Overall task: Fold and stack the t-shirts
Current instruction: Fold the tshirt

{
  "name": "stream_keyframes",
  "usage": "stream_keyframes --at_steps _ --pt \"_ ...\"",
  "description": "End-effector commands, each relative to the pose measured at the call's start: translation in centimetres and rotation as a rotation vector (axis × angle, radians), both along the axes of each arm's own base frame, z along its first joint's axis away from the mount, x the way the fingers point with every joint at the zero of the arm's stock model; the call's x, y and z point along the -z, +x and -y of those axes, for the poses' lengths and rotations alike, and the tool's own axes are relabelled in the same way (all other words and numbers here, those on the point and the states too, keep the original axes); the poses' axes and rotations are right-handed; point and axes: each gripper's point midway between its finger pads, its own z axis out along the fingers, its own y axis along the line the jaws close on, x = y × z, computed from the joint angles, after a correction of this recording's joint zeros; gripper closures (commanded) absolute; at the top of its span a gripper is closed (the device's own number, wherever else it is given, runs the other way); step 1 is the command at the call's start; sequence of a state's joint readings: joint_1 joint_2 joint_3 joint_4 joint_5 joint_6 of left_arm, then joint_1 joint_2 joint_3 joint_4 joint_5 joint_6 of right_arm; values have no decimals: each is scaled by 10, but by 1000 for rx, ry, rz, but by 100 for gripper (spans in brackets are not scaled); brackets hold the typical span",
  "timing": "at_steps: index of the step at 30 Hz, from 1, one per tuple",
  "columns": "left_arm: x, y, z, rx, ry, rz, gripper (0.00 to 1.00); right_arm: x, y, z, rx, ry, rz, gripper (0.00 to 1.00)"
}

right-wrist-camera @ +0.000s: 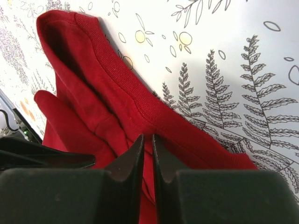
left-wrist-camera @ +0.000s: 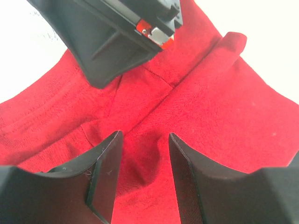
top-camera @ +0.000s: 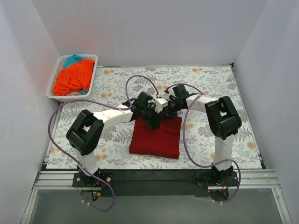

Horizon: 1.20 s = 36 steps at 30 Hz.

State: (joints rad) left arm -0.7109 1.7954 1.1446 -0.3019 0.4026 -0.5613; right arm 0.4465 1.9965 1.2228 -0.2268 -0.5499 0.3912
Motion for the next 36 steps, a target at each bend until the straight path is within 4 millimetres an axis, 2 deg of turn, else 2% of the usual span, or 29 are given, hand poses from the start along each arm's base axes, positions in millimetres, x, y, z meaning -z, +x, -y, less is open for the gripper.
stream_keyframes --at_steps 1,15,23,25,26,31,34,36 --pt "-25 13 10 6 -50 84 57 -3 3 -4 -3 19 22 83" --pt "-1 3 5 24 -18 35 61 3 2 -3 -6 12 11 84" --pt "6 -1 4 33 -14 11 65 6 1 -3 -9 7 7 84" --pt "5 -1 5 34 -16 12 69 6 1 -2 -7 7 5 84" --pt "5 0 5 32 -15 14 74 6 0 -3 -10 9 7 85" --pt "2 -2 5 41 -20 16 83 9 -1 -2 -9 4 0 85" --pt "5 -4 4 42 -17 4 82 9 -1 -2 -9 2 0 85" --pt "7 -4 4 38 -14 -2 77 9 0 -2 -9 3 1 85"
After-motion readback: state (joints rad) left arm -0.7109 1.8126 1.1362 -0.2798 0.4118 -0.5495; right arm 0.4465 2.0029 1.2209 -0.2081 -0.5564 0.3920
